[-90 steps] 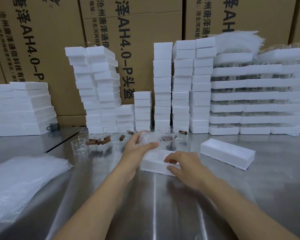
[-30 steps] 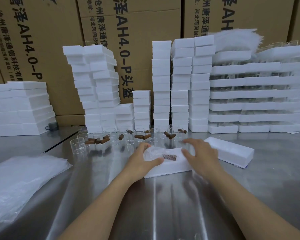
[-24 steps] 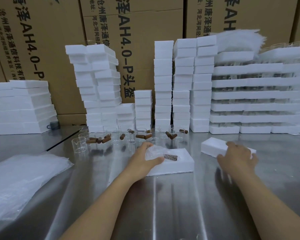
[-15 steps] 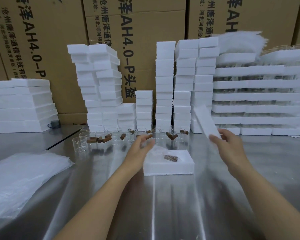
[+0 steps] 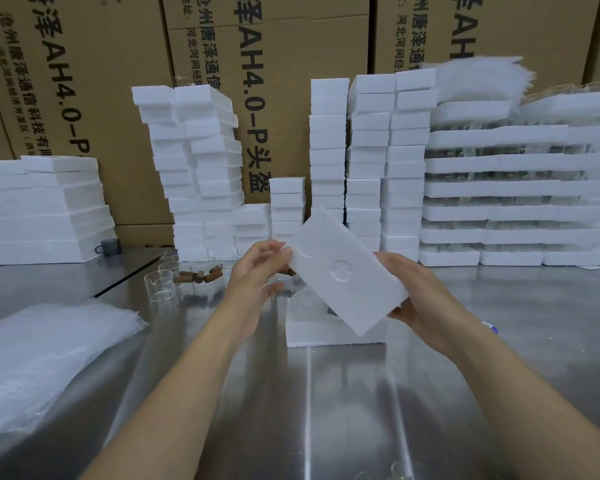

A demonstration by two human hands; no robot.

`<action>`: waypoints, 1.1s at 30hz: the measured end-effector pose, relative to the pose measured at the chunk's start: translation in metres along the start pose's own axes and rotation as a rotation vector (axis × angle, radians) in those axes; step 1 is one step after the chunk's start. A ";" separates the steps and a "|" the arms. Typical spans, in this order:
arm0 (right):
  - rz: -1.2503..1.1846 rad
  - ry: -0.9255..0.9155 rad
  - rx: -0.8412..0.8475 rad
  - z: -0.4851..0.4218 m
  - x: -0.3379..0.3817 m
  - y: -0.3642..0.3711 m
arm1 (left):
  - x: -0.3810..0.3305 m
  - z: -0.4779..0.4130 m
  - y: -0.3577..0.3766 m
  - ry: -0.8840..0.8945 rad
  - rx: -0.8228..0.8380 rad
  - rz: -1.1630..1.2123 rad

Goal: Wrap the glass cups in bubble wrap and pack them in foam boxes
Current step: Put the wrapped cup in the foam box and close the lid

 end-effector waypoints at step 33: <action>0.270 0.056 -0.318 -0.002 -0.028 -0.006 | 0.053 -0.007 -0.031 -0.382 0.010 -0.532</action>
Point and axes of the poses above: each hand's wrist, its own z-axis away from the middle knuckle, its own y-axis out of the palm, x = y × z, the point moved 5 cm from there along -z, towards the middle knuckle, and after that the axes turned 6 degrees about x, right-handed, at the moved point
